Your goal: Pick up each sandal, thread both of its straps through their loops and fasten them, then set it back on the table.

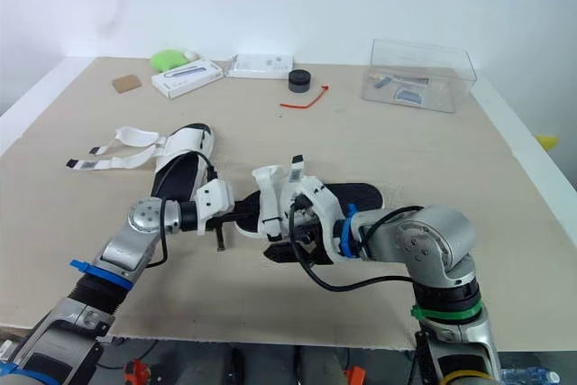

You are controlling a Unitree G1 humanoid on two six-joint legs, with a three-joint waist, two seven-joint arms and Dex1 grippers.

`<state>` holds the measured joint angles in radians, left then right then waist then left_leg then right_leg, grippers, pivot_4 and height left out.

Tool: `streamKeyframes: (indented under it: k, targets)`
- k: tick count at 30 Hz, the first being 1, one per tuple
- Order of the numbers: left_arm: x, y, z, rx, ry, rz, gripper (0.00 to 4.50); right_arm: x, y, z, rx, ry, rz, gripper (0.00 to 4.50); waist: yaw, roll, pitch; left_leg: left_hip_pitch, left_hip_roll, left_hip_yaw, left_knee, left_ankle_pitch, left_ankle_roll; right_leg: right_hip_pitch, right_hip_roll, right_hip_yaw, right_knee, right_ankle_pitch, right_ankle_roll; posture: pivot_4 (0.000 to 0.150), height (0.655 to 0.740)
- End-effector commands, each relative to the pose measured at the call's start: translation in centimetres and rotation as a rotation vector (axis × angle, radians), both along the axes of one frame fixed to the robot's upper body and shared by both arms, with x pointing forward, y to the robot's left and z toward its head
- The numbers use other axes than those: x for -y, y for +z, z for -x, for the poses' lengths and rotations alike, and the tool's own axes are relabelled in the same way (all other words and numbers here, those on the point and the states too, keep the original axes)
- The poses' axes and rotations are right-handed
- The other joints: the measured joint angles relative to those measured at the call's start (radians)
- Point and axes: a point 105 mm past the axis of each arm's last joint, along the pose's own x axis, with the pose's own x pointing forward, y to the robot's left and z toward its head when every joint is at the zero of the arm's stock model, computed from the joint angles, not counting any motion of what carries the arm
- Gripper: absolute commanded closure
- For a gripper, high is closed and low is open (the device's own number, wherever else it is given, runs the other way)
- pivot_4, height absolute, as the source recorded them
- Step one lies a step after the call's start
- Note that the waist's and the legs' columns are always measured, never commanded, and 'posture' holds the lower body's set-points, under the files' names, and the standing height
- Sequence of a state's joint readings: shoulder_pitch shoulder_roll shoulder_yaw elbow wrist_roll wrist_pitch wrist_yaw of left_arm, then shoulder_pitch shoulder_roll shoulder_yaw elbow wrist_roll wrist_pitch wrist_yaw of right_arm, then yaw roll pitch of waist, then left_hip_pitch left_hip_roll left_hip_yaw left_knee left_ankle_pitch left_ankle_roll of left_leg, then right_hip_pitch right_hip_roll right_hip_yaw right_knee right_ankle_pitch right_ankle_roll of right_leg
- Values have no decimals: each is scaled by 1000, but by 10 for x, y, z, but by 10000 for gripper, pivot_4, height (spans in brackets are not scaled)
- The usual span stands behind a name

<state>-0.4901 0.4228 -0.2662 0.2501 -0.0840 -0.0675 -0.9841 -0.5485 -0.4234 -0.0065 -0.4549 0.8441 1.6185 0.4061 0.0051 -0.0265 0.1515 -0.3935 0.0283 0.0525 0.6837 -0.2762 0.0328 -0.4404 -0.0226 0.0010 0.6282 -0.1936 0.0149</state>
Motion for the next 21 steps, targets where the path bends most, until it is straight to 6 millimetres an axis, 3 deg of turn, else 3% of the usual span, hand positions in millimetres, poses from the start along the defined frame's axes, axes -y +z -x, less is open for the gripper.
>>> streamKeyframes:
  k: [1, 6, 7, 10, 15, 21]
  targets:
    - [-6, -29, 4, -87, 16, -86, 45000, -3, 18, -5, 66, -4, -43, 6659, 0, 0, 0, 0, 0, 0, -1, 0, 0, 0, 0, 0, 0, 0, 0, 1500, 7400]
    - [-7, -30, 4, -90, 18, -90, 45000, -7, 19, -4, 55, 5, -69, 6659, 0, 0, 0, 0, 0, 0, -2, 0, 0, 0, 0, 0, 0, 0, 0, 1500, 7400]
    - [-7, -30, 5, -91, 17, -90, 45000, -9, 19, -4, 50, 6, -73, 9006, -1, 0, 0, 1, 0, 0, -2, 0, 0, 0, 0, 0, 0, 0, 0, 1500, 7400]
    - [-7, -30, 5, -93, 18, -91, 45000, -12, 18, -7, 37, -2, -79, 19068, -1, 0, 0, 1, 0, 0, -2, 0, 0, 0, 0, 0, 0, 0, -1, 1500, 7400]
    - [-7, -30, 5, -93, 21, -88, 45000, -13, 16, -9, 13, -15, -100, 43066, -1, 0, 0, 0, 0, 0, -4, 0, 0, 0, 0, 0, 0, -1, 0, 1500, 7400]
    - [-8, -30, 6, -94, 25, -85, 45000, -7, 6, -2, -44, 7, -79, 44527, -1, 0, 0, 1, -1, -1, -5, 0, 0, 0, 0, 0, 0, -2, 0, 1500, 7400]
